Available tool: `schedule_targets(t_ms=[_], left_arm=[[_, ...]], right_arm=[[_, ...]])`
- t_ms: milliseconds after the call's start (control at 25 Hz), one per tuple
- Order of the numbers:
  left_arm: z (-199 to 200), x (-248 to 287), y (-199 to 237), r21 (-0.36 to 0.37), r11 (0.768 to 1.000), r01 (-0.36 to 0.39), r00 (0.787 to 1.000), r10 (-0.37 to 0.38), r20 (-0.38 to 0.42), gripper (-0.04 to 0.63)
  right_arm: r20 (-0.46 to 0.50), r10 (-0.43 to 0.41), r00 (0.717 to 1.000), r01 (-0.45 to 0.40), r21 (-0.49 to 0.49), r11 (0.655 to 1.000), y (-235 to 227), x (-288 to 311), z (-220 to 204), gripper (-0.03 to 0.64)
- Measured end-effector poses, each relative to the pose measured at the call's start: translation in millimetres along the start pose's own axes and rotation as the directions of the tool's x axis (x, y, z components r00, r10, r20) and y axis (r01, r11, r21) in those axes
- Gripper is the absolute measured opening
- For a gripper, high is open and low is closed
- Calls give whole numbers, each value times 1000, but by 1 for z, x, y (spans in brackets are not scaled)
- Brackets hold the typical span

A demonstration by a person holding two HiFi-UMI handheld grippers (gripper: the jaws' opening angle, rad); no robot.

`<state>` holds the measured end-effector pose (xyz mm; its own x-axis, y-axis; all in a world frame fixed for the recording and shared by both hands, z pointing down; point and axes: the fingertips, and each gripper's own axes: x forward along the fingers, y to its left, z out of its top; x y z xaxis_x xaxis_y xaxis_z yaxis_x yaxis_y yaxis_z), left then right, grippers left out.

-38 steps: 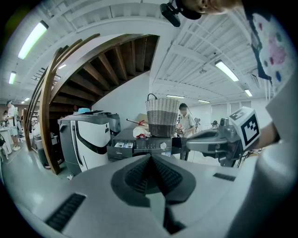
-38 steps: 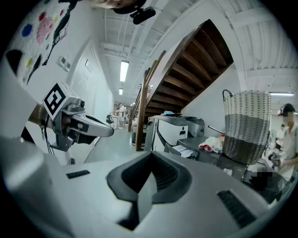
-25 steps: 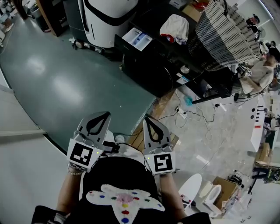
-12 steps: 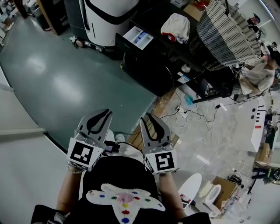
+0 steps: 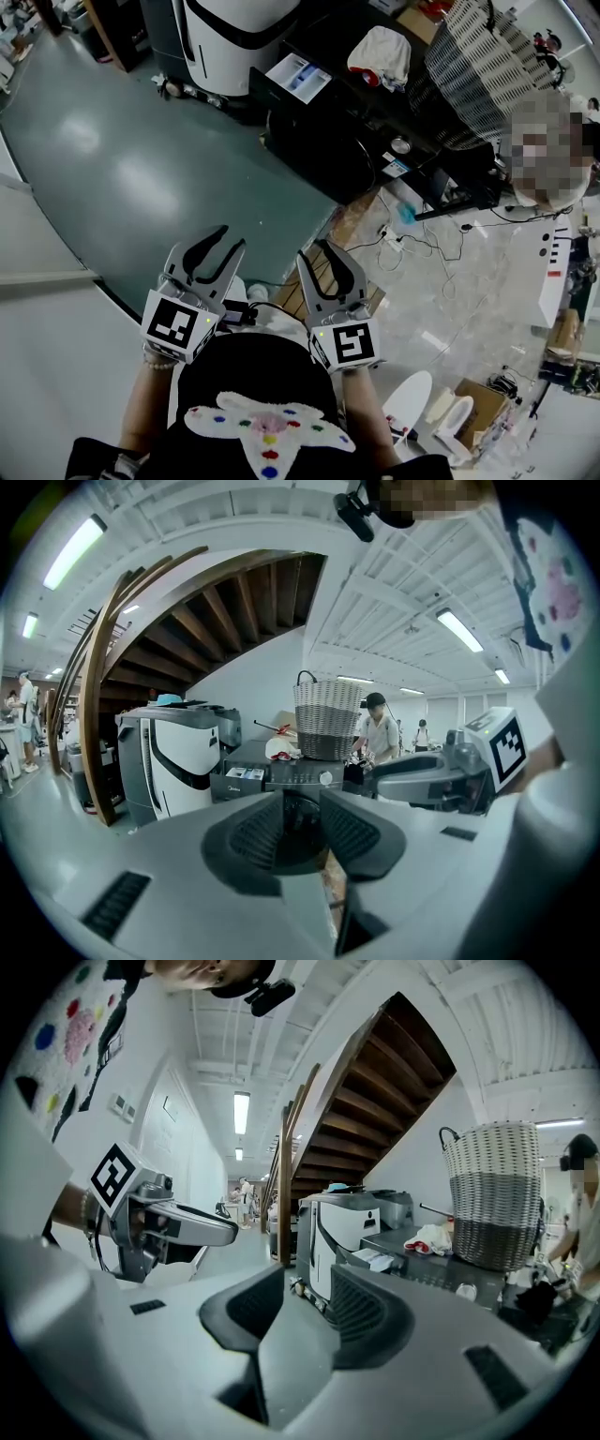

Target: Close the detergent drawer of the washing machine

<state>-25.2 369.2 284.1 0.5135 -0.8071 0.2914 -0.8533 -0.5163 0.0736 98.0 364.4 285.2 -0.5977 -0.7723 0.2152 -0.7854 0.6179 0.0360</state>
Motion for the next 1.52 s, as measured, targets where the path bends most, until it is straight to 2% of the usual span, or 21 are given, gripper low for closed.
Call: schedule_targets(t_ms=[440, 880, 1240, 1520], left_arm=[[3, 2, -9, 6, 1000, -16, 1000, 16, -1, 120], [8, 5, -1, 19, 1000, -20, 1000, 20, 10, 120], [12, 38, 22, 14, 1000, 19, 1000, -19, 10, 120], [21, 79, 57, 7, 999, 43, 999, -43, -4, 120]], right_arm=[[2, 1, 1000, -1, 9, 1000, -8, -7, -4, 141], [15, -9, 1000, 9, -1, 1000, -12, -3, -1, 140], [-6, -39, 999, 39, 16, 999, -27, 22, -1, 140], [-28, -62, 998, 63, 26, 998, -50, 64, 2, 140]])
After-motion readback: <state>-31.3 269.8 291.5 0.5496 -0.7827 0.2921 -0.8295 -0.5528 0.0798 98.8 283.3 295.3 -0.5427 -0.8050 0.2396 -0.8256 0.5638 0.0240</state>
